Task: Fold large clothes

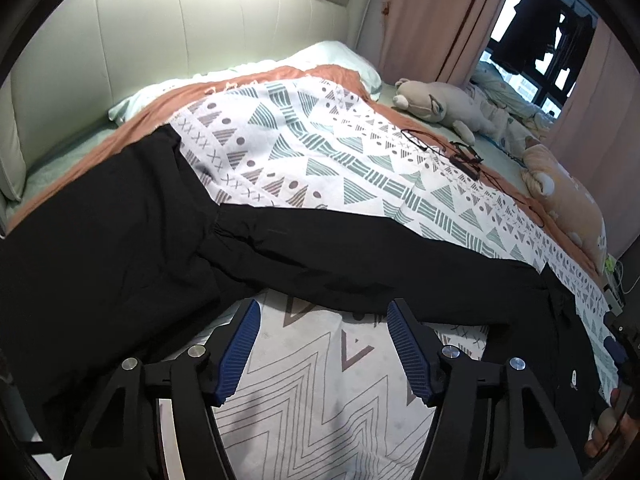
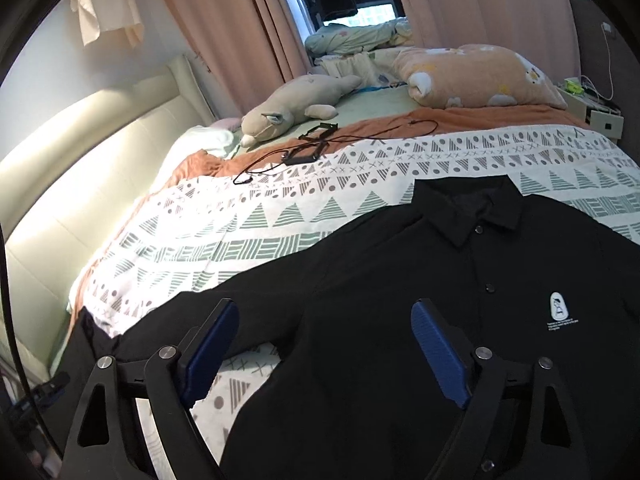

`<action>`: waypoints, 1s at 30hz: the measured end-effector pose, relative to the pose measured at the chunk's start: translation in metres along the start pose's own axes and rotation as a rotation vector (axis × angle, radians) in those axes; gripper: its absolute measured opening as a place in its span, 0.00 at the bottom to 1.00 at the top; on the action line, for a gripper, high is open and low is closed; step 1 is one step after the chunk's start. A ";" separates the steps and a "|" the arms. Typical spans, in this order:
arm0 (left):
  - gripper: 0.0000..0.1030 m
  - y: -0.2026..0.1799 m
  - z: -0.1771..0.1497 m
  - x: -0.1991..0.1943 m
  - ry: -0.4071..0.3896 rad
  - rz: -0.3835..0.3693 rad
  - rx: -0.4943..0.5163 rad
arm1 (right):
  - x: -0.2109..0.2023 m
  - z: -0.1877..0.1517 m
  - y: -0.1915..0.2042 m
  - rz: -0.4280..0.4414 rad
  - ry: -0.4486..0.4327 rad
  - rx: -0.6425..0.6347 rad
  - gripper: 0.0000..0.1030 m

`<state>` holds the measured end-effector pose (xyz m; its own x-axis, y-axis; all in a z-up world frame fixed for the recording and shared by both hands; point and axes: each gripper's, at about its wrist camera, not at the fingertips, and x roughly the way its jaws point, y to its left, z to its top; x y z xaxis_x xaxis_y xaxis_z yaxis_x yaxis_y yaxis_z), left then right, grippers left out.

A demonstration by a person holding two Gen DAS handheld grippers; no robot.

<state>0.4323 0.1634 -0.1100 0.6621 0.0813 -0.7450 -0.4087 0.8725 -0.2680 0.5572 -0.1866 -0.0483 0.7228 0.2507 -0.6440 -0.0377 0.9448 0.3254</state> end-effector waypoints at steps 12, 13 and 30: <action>0.65 0.009 -0.002 0.105 0.139 0.056 -0.163 | 0.081 -0.002 -0.020 0.010 0.108 0.112 0.58; 0.65 0.010 -0.002 0.112 0.140 0.070 -0.173 | 0.085 0.000 -0.022 0.022 0.110 0.128 0.55; 0.01 -0.020 0.051 0.083 -0.026 -0.014 -0.171 | 0.190 -0.049 -0.026 0.227 0.355 0.330 0.16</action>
<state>0.5272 0.1774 -0.1358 0.6837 0.0841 -0.7249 -0.4986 0.7791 -0.3800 0.6621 -0.1532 -0.2133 0.4416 0.5512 -0.7079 0.0939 0.7563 0.6474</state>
